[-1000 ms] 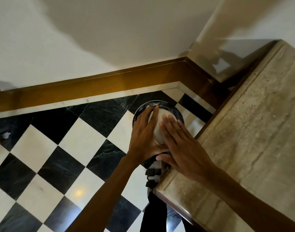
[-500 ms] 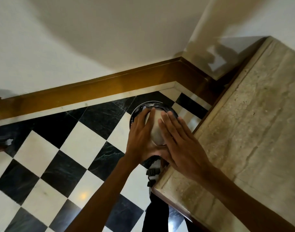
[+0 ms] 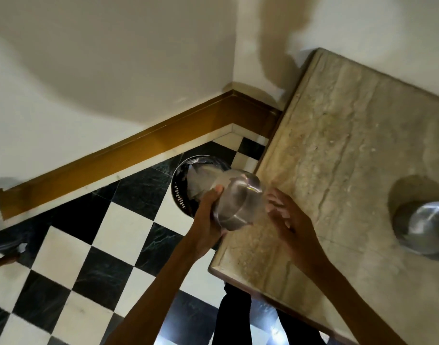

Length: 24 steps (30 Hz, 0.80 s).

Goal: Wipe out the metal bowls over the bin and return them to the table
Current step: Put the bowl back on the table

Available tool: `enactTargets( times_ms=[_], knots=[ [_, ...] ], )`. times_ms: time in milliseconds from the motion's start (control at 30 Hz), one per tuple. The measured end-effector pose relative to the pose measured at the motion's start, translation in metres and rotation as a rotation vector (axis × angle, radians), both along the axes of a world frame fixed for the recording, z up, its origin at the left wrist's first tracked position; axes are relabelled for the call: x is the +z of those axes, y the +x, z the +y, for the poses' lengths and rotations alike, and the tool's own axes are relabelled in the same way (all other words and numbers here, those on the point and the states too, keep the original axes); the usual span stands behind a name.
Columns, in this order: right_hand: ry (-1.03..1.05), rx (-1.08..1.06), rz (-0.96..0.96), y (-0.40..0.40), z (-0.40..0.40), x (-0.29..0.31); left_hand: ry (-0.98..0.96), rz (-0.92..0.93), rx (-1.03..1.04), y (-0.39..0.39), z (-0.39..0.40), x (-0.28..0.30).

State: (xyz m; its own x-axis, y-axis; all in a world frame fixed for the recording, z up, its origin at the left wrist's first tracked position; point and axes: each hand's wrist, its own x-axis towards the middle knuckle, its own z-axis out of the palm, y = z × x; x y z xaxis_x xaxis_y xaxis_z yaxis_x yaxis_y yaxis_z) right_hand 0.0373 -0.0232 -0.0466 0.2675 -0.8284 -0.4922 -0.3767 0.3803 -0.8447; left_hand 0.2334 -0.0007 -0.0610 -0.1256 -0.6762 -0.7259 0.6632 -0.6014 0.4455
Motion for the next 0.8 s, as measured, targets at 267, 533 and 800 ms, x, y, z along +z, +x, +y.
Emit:
enactTargets(
  times_ms=[267, 533, 800],
  knots=[
    [0.19, -0.398, -0.038, -0.093, 0.025, 0.023, 0.28, -0.024, -0.125, -0.105, -0.005, 0.028],
    [0.296, -0.648, 0.041, -0.175, 0.031, 0.005, 0.023, -0.507, -0.318, -0.195, -0.012, 0.021],
    [0.223, -0.621, 0.104, -0.184, -0.009, 0.0, -0.09, -0.796, -0.302, -0.221, -0.051, 0.006]
  ],
)
